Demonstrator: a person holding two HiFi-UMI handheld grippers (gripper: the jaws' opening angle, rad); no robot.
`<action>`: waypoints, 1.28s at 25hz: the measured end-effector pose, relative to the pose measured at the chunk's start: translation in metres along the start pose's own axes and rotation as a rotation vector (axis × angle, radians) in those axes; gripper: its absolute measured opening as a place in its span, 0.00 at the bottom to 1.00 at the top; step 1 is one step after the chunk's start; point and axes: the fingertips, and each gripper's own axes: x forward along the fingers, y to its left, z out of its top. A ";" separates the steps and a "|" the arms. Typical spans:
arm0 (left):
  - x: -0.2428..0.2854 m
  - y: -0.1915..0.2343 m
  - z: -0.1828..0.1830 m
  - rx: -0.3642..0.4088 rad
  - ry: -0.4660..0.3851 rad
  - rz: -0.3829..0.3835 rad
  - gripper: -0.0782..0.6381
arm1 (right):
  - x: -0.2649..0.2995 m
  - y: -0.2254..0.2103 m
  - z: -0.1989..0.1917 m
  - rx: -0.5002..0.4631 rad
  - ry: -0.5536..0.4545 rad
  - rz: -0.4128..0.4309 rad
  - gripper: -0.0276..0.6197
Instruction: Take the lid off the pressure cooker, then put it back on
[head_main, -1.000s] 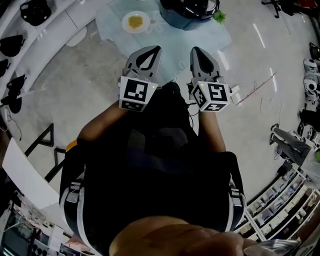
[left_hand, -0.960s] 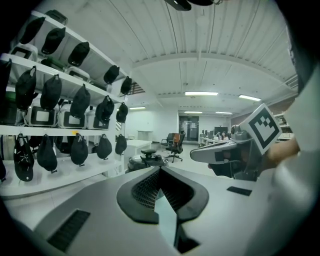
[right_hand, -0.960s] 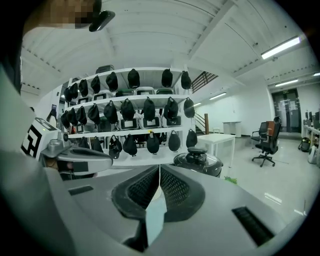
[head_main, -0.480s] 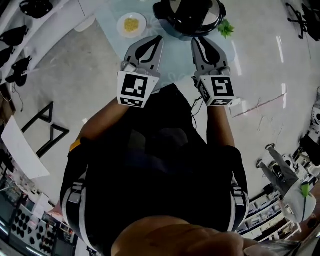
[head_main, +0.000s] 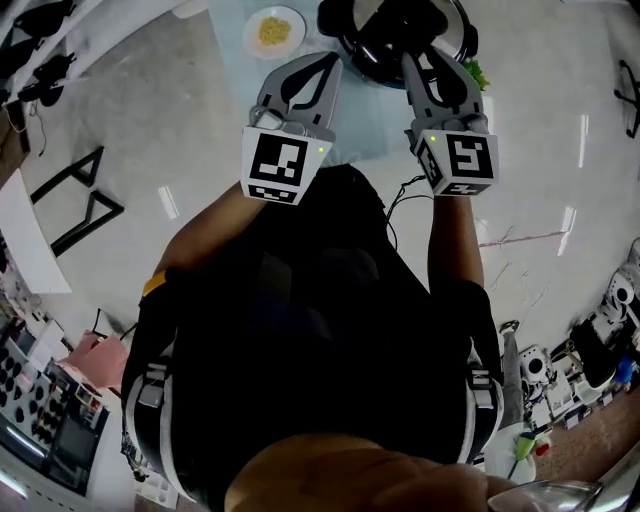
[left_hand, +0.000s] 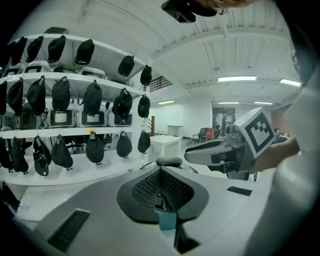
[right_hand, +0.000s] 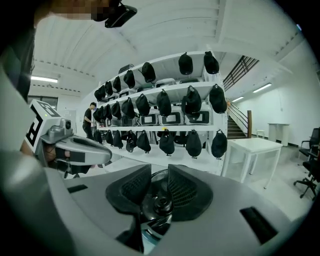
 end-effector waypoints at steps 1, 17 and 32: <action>0.004 0.000 0.002 -0.001 -0.001 0.011 0.12 | 0.002 -0.004 0.001 -0.007 0.000 0.008 0.23; 0.029 0.033 -0.005 -0.040 0.028 0.148 0.12 | 0.069 -0.033 -0.004 -0.172 0.073 0.175 0.42; 0.046 0.040 -0.019 -0.059 0.063 0.160 0.12 | 0.095 -0.038 -0.039 -0.254 0.173 0.293 0.50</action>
